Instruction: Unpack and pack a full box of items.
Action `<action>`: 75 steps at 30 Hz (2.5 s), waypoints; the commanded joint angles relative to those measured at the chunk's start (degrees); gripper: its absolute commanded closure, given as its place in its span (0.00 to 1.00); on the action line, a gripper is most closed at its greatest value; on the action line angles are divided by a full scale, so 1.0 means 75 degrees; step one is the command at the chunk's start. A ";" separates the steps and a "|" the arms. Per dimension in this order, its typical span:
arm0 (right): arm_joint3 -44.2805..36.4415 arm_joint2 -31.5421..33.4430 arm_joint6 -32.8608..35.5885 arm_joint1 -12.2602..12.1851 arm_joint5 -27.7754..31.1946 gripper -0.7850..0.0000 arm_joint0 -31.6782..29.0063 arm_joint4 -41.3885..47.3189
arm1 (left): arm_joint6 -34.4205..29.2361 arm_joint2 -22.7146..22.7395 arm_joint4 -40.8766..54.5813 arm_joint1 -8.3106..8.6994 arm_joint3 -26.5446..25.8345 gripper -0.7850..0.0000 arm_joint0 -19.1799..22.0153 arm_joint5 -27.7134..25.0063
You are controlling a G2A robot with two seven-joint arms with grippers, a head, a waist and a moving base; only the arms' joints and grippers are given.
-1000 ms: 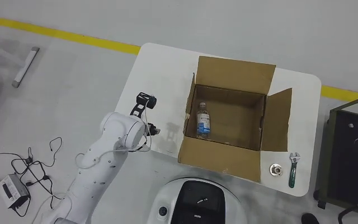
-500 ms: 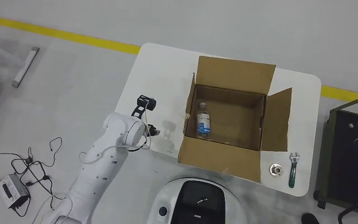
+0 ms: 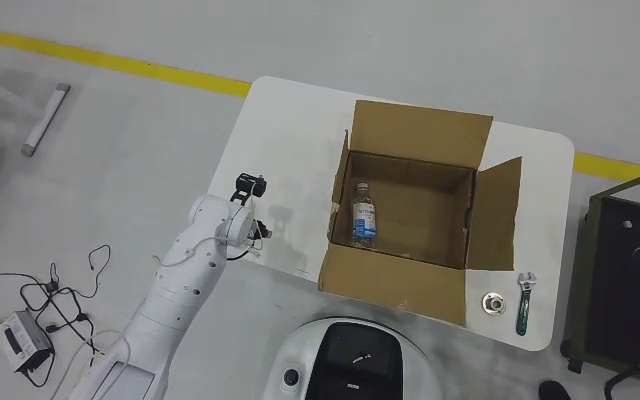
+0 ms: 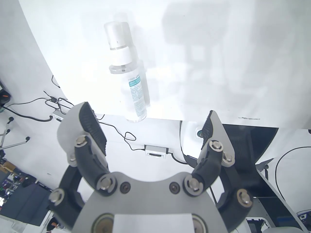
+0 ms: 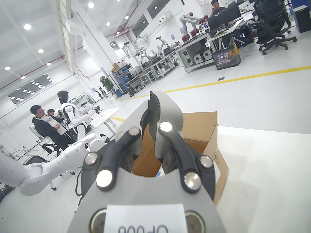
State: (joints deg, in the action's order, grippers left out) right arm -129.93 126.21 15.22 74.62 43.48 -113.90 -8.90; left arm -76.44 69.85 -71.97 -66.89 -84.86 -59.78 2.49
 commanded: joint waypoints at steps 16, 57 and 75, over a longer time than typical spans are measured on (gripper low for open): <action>0.0000 0.0000 0.0000 0.0000 0.0000 1.00 0.0000 0.0000 | 0.0489 0.0202 0.0202 -0.0002 0.0795 0.00 0.0143 -0.0123; 0.0000 0.0000 0.0000 0.0000 0.0000 1.00 0.0000 0.0000 | 0.1335 -0.0257 0.0056 -0.0226 0.3289 0.55 0.1128 -0.0215; 0.0000 0.0000 0.0000 0.0000 0.0000 1.00 0.0000 0.0000 | 0.0475 0.1318 0.0411 0.0115 0.0147 1.00 0.0307 -0.0372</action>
State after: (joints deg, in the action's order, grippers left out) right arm -129.93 126.21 15.22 74.62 43.48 -113.90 -8.90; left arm -72.01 77.60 -68.92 -66.41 -79.41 -56.17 -0.24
